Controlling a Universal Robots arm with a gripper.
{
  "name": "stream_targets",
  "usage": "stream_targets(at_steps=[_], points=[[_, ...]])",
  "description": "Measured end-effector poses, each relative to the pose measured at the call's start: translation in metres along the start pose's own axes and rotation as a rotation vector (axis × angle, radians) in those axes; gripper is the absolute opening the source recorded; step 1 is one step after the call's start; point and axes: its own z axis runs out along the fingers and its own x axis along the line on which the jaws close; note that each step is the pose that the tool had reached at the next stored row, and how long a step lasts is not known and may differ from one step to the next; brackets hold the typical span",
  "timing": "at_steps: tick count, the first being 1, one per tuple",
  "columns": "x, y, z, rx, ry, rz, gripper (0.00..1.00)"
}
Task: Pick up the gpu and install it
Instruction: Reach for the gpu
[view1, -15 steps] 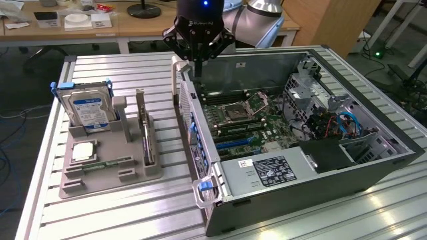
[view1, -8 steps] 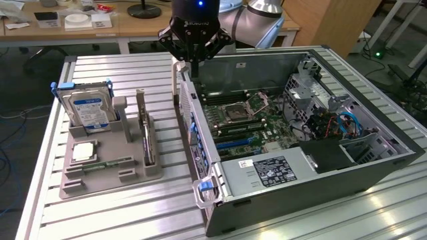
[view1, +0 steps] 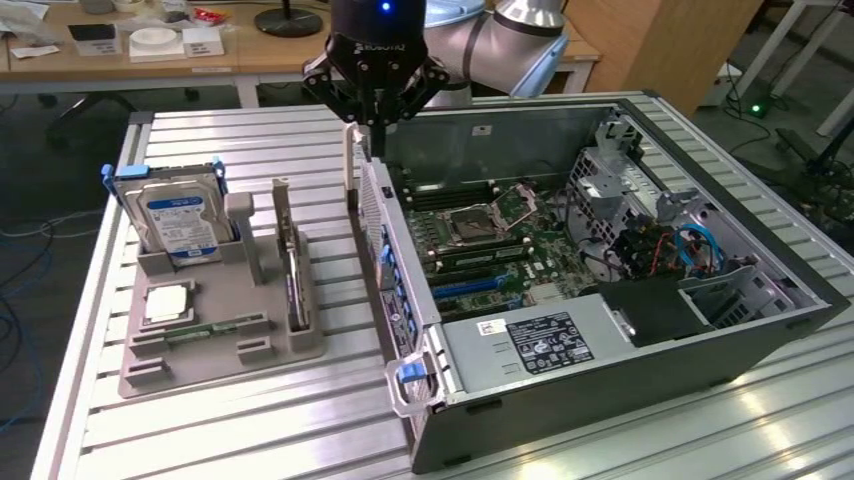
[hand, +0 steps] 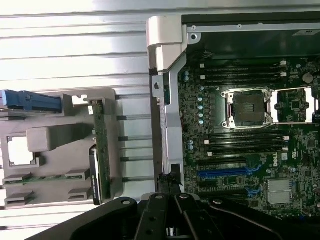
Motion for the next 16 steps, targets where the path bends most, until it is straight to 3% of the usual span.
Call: stream_targets(at_steps=[16], points=[[0.020, -0.0034, -0.0006, 0.0000, 0.0000, 0.000, 0.10]])
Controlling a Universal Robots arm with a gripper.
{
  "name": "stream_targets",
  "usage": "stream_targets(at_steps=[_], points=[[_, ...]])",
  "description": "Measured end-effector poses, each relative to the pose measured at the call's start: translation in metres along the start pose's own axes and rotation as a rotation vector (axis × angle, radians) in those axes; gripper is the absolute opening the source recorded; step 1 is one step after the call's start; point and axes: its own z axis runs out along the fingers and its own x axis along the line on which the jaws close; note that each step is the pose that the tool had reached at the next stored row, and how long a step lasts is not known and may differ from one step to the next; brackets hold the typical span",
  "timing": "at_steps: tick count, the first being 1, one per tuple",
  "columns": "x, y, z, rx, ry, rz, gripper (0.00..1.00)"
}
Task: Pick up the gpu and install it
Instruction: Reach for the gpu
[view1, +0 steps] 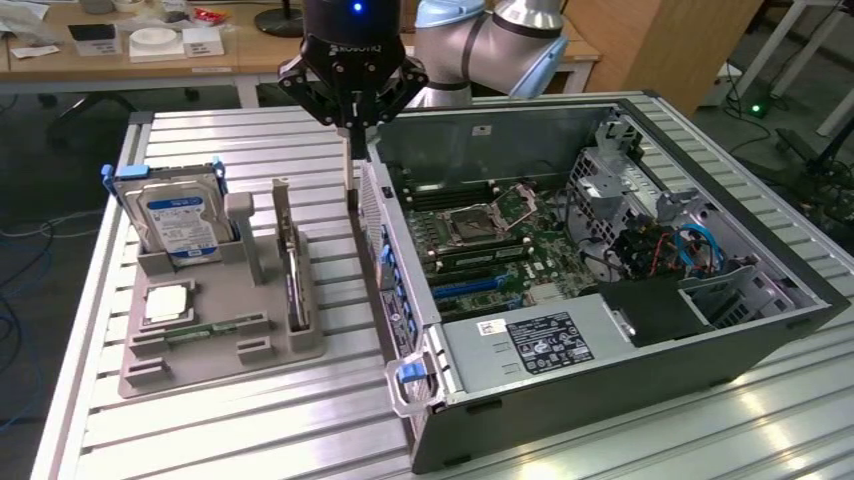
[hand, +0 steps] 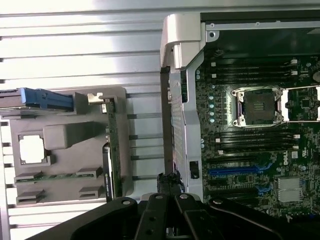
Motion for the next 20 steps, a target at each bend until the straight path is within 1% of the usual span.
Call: stream_targets(at_steps=[5, 20], points=[[0.005, -0.0009, -0.0001, 0.0000, -0.0001, 0.000, 0.10], [0.027, -0.0041, -0.0008, 0.0000, 0.0000, 0.000, 0.10]])
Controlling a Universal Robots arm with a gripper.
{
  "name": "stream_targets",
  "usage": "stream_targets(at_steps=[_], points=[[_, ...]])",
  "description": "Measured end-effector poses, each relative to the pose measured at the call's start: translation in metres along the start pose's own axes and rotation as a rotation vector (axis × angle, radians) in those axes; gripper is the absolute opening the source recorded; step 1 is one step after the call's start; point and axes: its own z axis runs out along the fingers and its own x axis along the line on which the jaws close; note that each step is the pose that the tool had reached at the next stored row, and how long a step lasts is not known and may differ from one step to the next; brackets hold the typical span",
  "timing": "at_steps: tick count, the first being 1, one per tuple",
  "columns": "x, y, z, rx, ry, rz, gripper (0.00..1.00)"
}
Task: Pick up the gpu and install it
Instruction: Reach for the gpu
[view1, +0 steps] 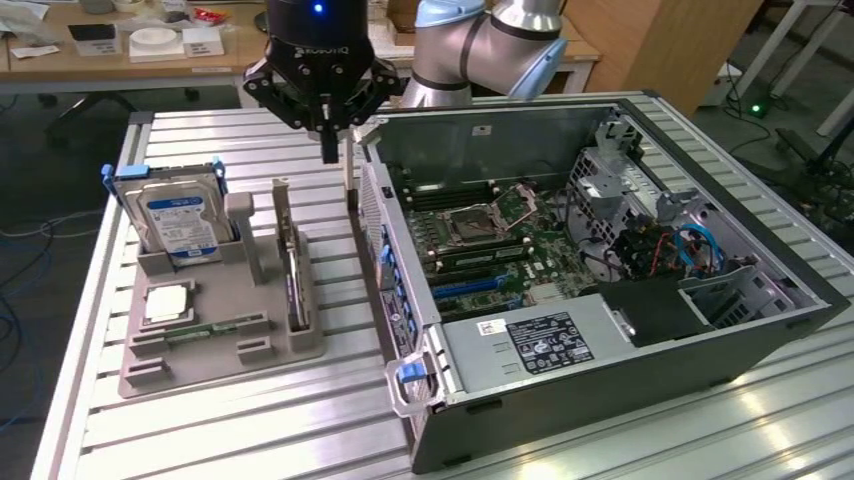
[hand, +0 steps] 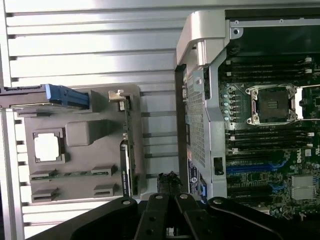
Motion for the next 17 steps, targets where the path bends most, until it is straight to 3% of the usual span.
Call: stream_targets(at_steps=[17], points=[[0.025, -0.0041, -0.0007, 0.0000, 0.0000, 0.000, 0.10]])
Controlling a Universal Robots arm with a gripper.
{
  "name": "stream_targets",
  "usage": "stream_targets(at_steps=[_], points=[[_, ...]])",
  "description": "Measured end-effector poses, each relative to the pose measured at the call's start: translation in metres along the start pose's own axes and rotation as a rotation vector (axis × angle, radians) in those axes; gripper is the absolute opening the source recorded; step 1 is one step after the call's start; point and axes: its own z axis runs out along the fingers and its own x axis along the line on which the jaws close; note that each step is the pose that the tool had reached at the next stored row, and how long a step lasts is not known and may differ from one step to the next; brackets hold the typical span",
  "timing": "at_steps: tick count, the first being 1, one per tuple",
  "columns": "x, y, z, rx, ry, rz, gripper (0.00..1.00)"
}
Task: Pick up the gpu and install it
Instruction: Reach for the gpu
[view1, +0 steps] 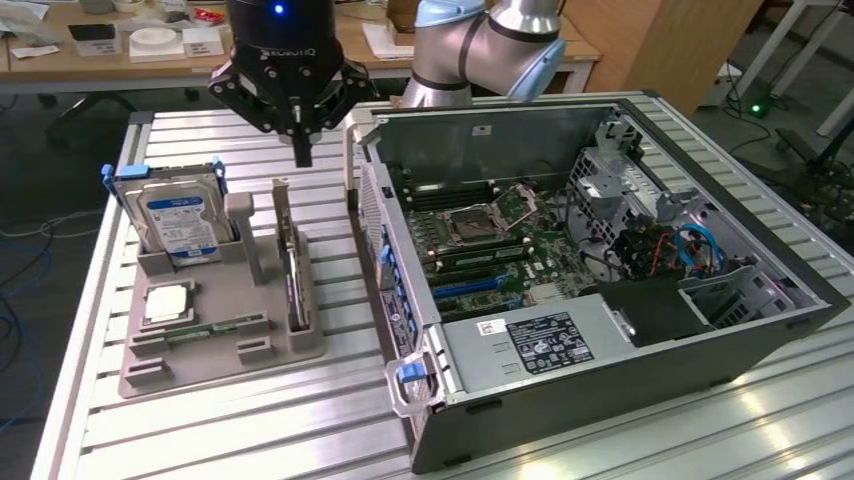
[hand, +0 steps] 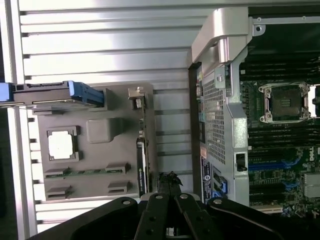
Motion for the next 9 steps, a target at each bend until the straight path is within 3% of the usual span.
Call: stream_targets(at_steps=[9], points=[[0.013, -0.0023, -0.0004, 0.0000, 0.0000, 0.000, 0.10]])
